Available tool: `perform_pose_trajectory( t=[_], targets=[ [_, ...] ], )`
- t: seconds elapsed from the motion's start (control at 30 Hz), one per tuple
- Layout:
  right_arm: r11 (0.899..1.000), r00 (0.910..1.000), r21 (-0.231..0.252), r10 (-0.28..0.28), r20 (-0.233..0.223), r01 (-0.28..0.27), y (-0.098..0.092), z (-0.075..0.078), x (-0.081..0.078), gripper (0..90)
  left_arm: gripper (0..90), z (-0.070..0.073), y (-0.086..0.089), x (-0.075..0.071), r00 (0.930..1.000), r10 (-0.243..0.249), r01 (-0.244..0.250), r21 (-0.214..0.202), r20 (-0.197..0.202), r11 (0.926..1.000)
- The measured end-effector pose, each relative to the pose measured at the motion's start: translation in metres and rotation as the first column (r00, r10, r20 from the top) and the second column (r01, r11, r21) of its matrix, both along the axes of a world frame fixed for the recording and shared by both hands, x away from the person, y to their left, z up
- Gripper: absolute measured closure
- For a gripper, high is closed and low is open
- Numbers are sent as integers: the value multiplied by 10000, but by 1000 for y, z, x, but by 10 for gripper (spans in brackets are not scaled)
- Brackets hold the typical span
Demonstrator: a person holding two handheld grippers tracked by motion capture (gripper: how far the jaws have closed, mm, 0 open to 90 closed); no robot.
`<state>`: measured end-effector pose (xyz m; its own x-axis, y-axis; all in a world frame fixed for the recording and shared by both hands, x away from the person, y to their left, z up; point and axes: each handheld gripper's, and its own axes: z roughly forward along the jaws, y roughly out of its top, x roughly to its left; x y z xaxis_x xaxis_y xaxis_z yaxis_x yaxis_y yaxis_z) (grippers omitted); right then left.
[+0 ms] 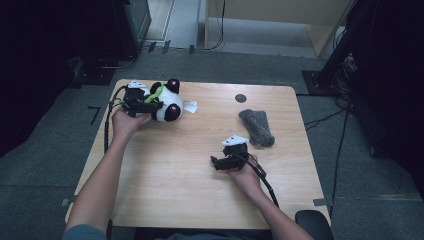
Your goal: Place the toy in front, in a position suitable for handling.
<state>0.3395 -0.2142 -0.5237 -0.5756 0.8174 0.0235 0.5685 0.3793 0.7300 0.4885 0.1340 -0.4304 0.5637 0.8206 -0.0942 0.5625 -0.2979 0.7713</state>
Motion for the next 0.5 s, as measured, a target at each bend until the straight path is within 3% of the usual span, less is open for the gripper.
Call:
perform_pose_trajectory(
  t=[0.3,0.4,0.5],
  targets=[
    [10000,10000,6,-3,5,3,0,0,0,83,458,-6,2,2,10000,41,-40,-34,9,10000],
    [10000,10000,4,3,-2,-3,0,0,0,83,540,-7,2,2,10000,17,-18,-20,-59,10000],
    [10000,10000,7,2,-6,-2,0,0,0,83,655,-7,4,2,9996,11,-18,-256,-270,9997]
  ],
)
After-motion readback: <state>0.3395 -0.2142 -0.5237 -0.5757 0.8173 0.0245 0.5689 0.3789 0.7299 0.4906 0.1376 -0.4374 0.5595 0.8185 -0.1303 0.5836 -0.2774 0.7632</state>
